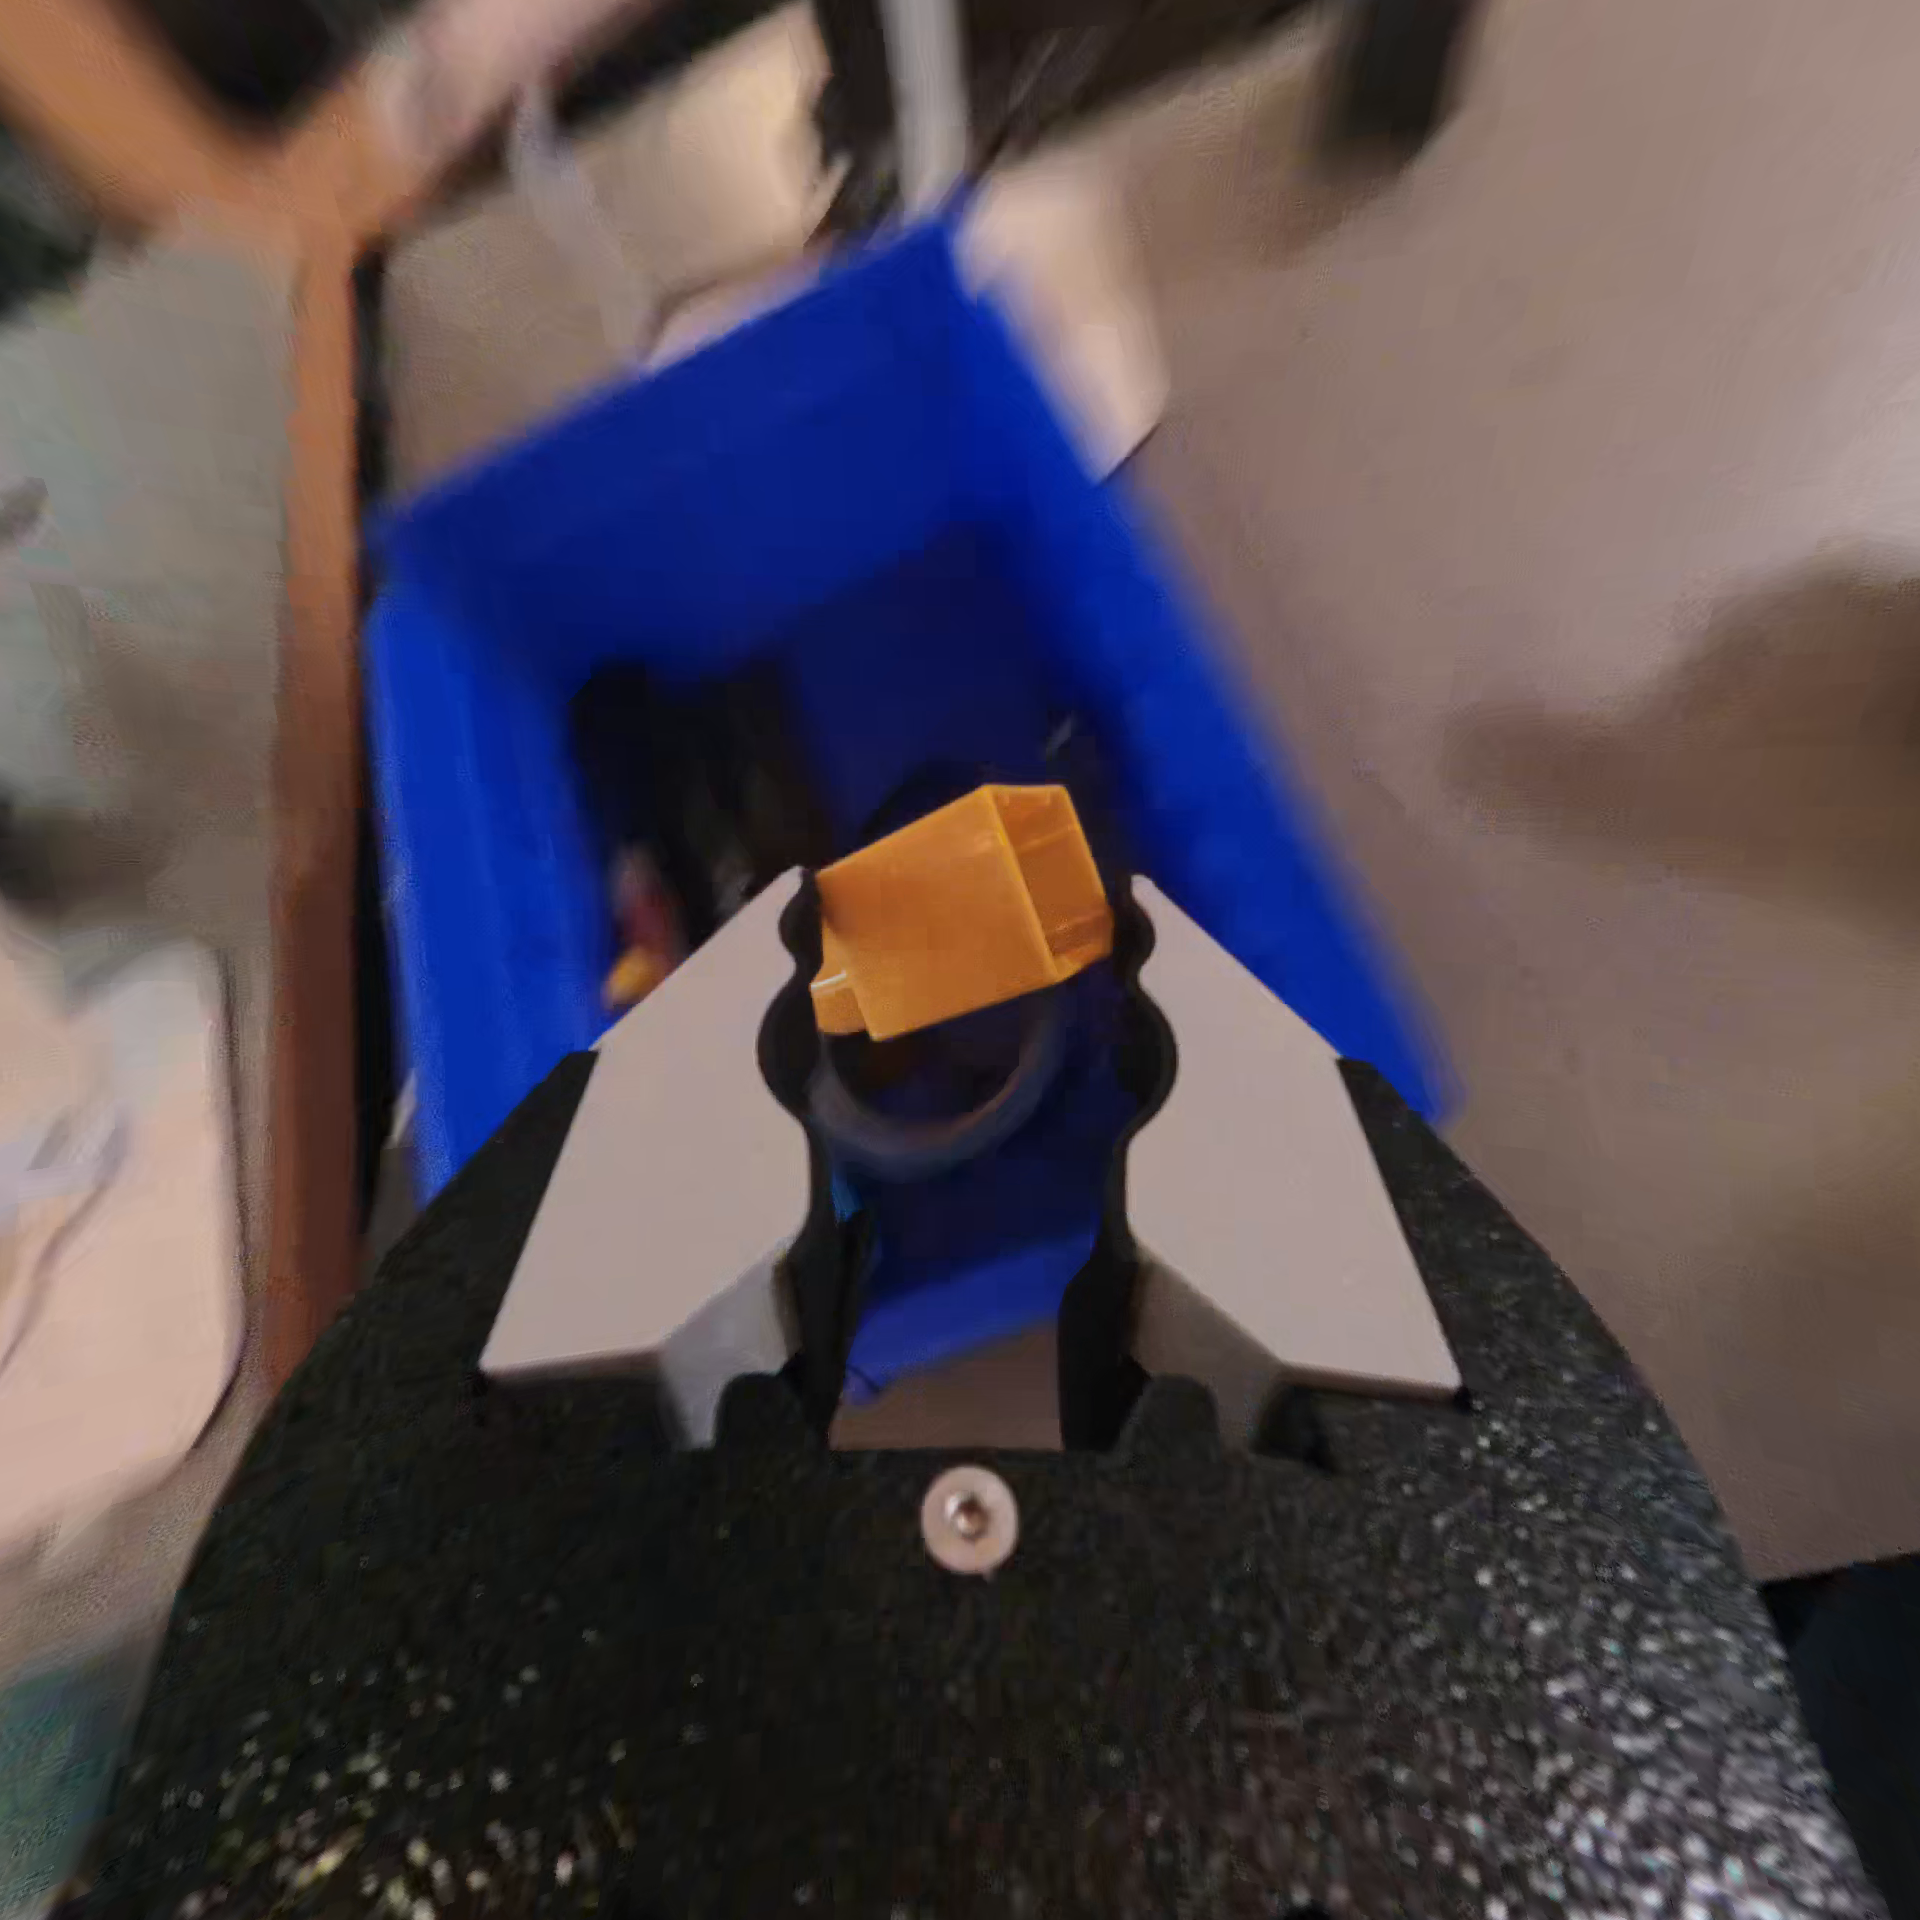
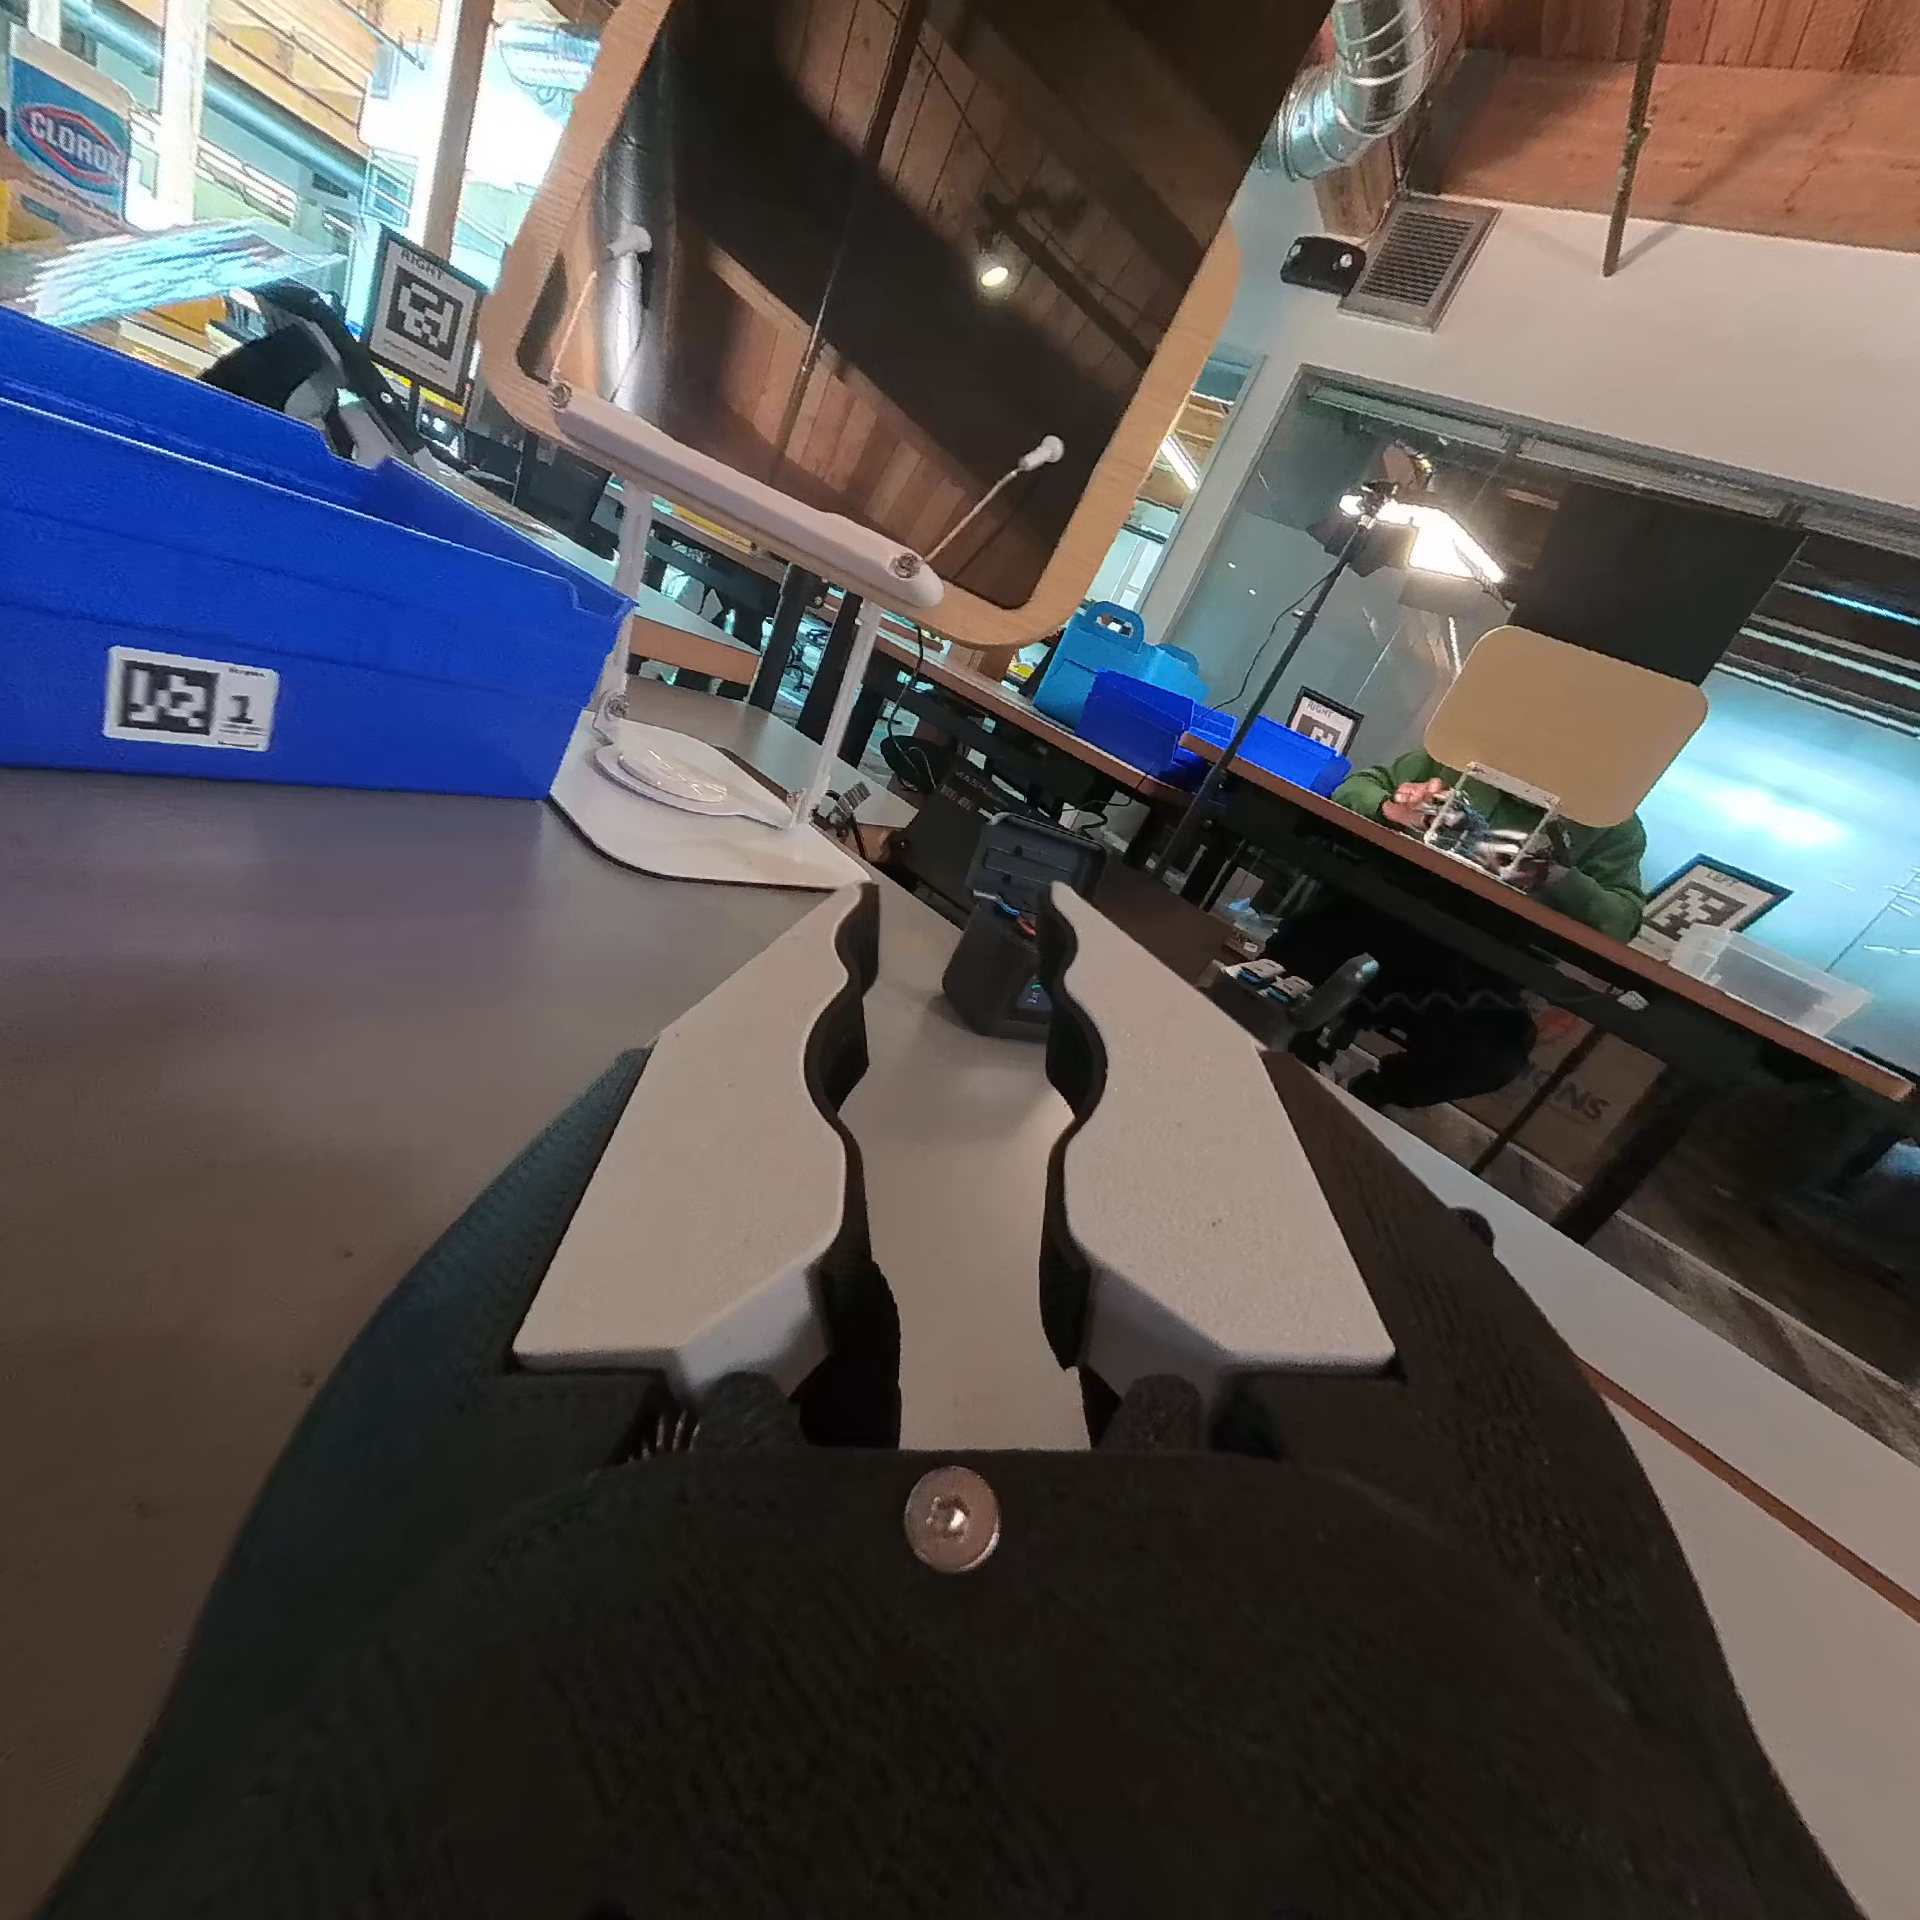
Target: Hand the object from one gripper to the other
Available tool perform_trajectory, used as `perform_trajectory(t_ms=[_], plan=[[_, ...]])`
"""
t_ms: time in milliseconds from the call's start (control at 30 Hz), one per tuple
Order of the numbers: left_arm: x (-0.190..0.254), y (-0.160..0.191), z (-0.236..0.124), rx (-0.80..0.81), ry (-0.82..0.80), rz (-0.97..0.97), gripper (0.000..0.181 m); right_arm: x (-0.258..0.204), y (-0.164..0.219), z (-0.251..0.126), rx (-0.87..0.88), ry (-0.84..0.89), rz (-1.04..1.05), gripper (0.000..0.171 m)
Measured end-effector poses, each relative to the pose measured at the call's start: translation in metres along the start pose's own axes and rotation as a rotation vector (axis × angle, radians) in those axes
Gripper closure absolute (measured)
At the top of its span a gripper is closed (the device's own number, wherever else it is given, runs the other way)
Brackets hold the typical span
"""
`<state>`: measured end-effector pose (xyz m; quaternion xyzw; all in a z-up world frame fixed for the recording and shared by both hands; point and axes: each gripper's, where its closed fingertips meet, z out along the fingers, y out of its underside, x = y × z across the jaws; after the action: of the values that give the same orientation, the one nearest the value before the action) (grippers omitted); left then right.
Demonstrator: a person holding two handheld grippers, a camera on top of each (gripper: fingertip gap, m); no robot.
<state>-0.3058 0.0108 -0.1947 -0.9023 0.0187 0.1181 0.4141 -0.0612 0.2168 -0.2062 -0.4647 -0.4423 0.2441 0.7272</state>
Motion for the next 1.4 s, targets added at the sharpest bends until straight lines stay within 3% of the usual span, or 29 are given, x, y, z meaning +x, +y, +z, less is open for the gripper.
perform_trajectory(t_ms=[33, 133, 233, 367, 433, 500, 600, 733, 800, 900, 1000, 1100, 1233, 1400], plan=[[0.027, -0.028, -0.005, 0.129, 0.084, 0.022, 0.127, -0.002, -0.002, 0.0, 0.013, -0.011, -0.002, 0.142], [0.12, -0.098, -0.027, 0.505, 0.438, 0.088, 0.127, -0.017, -0.02, -0.004, 0.106, -0.08, -0.004, 0.136], [0.184, -0.138, -0.033, 0.694, 0.738, -0.004, 0.127, -0.034, -0.041, -0.018, 0.204, -0.158, -0.047, 0.119], [0.254, -0.151, -0.024, 0.667, 1.288, -0.219, 0.127, -0.035, -0.062, -0.039, 0.272, -0.108, -0.155, 0.081], [0.264, -0.153, -0.019, 0.638, 1.546, -0.378, 0.127, -0.041, -0.066, -0.052, 0.286, -0.116, -0.208, 0.078], [0.268, -0.152, 0.005, 0.564, 1.636, -0.516, 0.128, -0.045, -0.065, -0.06, 0.276, -0.136, -0.247, 0.079], [0.283, -0.138, 0.039, 0.438, 1.589, -0.495, 0.127, -0.042, -0.066, -0.065, 0.273, -0.146, -0.239, 0.091], [0.295, -0.124, 0.051, 0.367, 1.548, -0.405, 0.128, -0.045, -0.045, -0.055, 0.159, -0.208, -0.233, 0.105], [0.3, -0.116, 0.055, 0.343, 1.528, -0.361, 0.127, -0.047, -0.038, -0.053, 0.119, -0.214, -0.251, 0.132], [0.296, -0.116, 0.058, 0.387, 1.503, -0.38, 0.126, -0.047, -0.035, -0.05, 0.064, -0.262, -0.142, 0.135], [0.289, -0.123, 0.055, 0.505, 1.434, -0.34, 0.078, -0.033, -0.032, -0.046, 0.016, -0.319, 0.226, 0.137], [0.286, -0.116, 0.07, 0.672, 1.058, 0.044, 0.069, -0.021, -0.028, -0.045, -0.021, -0.439, 0.721, 0.137], [0.291, -0.112, 0.06, 0.963, 0.565, 0.602, 0.082, -0.029, -0.025, -0.048, -0.101, -0.666, 1.201, 0.137], [0.311, -0.095, 0.061, 0.971, 0.489, 0.843, 0.087, -0.054, -0.025, -0.061, -0.227, -0.908, 1.383, 0.138]])
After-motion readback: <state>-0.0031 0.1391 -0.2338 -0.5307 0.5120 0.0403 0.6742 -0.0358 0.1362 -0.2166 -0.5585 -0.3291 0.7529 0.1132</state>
